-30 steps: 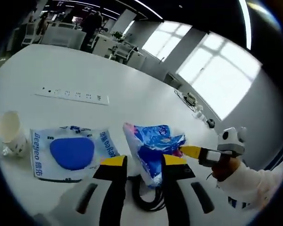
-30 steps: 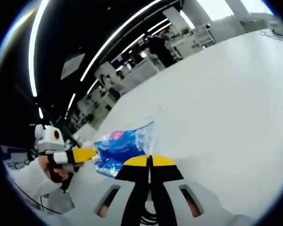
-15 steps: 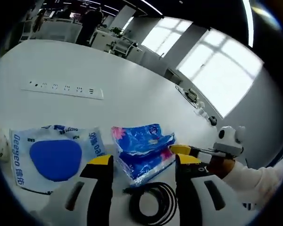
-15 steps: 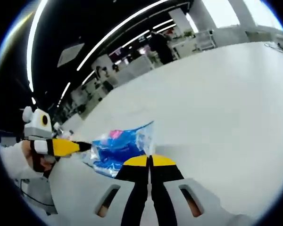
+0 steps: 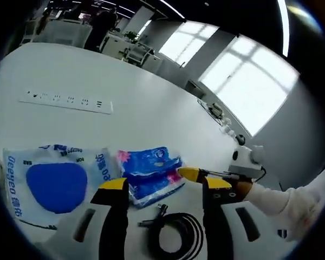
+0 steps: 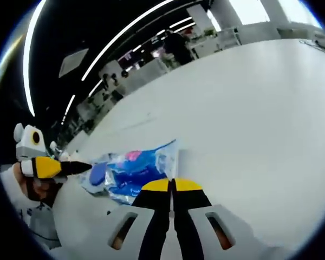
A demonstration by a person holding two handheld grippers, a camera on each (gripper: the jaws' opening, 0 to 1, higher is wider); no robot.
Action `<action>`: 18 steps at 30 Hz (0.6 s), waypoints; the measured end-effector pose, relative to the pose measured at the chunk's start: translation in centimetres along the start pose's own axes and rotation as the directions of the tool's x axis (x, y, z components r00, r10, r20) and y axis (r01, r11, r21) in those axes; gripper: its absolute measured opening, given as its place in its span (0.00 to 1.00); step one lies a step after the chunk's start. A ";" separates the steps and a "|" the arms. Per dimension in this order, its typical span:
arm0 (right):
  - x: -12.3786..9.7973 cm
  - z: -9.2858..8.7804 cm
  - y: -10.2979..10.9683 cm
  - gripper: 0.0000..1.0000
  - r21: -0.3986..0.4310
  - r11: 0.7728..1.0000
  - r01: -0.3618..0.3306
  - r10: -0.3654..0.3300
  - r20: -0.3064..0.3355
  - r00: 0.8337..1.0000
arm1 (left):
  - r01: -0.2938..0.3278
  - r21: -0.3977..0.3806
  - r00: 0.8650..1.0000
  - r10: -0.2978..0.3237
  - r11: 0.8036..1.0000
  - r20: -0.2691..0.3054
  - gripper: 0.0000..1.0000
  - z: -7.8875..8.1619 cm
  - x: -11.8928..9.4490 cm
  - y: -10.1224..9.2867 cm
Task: Arrange the tabletop items into an orderly group along one side of the table until the central work area is clear of visible clutter.
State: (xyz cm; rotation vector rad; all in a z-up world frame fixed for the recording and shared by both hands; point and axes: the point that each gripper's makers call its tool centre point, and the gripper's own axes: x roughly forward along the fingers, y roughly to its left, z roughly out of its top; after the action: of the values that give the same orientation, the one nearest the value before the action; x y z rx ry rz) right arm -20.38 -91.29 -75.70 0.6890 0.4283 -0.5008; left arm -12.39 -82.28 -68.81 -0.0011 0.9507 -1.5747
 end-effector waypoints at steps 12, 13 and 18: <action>0.1 -0.1 0.2 0.12 -0.031 0.999 0.028 -0.028 0.010 1.000 | -0.094 -0.145 0.993 0.103 0.985 0.057 0.61 -1.4 -6.4 3.5; 0.1 -0.1 0.4 0.16 -0.029 0.999 0.027 -0.027 0.011 1.000 | -0.092 -0.166 0.993 0.104 0.982 0.065 0.63 -1.5 -6.7 3.6; -0.6 -0.1 2.1 0.30 -0.054 0.998 0.024 -0.023 0.026 0.999 | -0.114 -0.183 0.987 0.132 0.977 0.092 0.71 -1.5 -8.6 4.1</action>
State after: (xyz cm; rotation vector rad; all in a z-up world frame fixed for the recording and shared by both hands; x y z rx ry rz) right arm -19.73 -89.67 -74.43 0.6255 0.4256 -0.5180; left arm -7.45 -74.06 -67.87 -0.1450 0.9868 -1.3592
